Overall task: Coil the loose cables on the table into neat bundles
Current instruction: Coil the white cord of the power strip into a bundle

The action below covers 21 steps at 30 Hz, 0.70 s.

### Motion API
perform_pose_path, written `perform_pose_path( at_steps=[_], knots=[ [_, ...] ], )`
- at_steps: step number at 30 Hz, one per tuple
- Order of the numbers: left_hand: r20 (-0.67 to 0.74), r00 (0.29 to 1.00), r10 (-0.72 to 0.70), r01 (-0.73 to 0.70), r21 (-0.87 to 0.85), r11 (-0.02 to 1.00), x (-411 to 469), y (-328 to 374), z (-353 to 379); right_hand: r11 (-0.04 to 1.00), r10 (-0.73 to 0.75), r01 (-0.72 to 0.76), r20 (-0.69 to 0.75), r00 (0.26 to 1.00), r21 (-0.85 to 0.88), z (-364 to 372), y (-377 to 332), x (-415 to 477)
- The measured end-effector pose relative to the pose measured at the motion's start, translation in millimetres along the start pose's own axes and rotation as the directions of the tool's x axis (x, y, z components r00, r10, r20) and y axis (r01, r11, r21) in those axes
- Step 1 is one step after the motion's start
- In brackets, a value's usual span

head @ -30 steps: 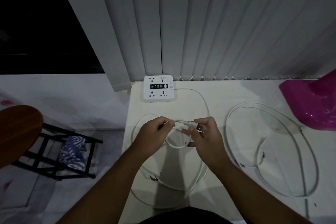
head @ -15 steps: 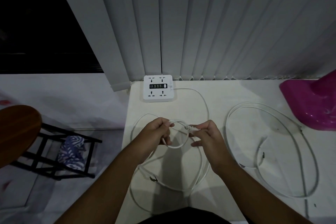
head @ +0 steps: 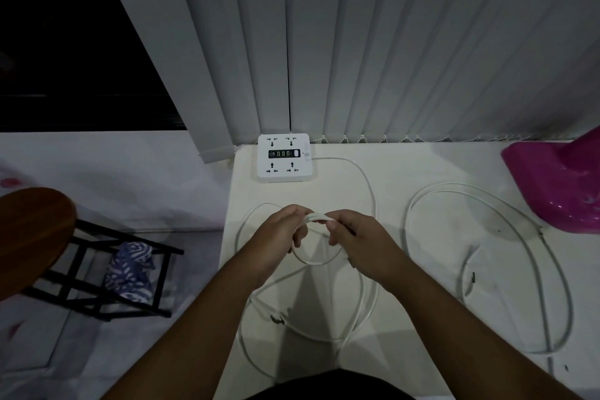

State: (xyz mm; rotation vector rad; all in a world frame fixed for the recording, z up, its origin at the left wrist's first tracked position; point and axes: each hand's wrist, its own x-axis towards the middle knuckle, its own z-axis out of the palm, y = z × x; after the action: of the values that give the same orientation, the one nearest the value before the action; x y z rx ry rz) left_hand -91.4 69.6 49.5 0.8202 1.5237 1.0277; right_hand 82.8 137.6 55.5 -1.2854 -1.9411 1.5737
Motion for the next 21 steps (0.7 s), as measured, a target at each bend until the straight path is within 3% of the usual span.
perform_pose_path(
  at_steps=[4,8,12,16,21],
  knots=[
    [0.029,1.0,-0.008,0.009,-0.038,0.999,-3.9,-0.4,-2.6,0.999,0.016,-0.015,-0.02,1.0,0.044,-3.0,-0.7,-1.3],
    [0.119,0.987,-0.113,0.089,0.192,0.977,-12.1,-1.5,-7.7,0.991,0.069,-0.057,-0.098,0.993,0.125,-1.9,4.1,-2.9],
    [0.058,0.995,-0.078,0.082,-0.069,0.994,-15.1,-6.5,0.8,0.951,0.131,-0.081,-0.151,0.98,0.3,2.2,7.3,-4.5],
    [0.009,0.993,-0.121,0.116,-0.342,0.932,-15.5,-4.1,12.5,0.94,0.133,-0.084,-0.128,0.983,0.33,12.5,12.1,-11.9],
    [0.005,0.999,-0.048,0.046,-0.356,0.934,-23.3,4.6,23.7,0.915,0.152,-0.096,-0.114,0.982,0.392,16.2,12.2,-17.9]
  ],
)
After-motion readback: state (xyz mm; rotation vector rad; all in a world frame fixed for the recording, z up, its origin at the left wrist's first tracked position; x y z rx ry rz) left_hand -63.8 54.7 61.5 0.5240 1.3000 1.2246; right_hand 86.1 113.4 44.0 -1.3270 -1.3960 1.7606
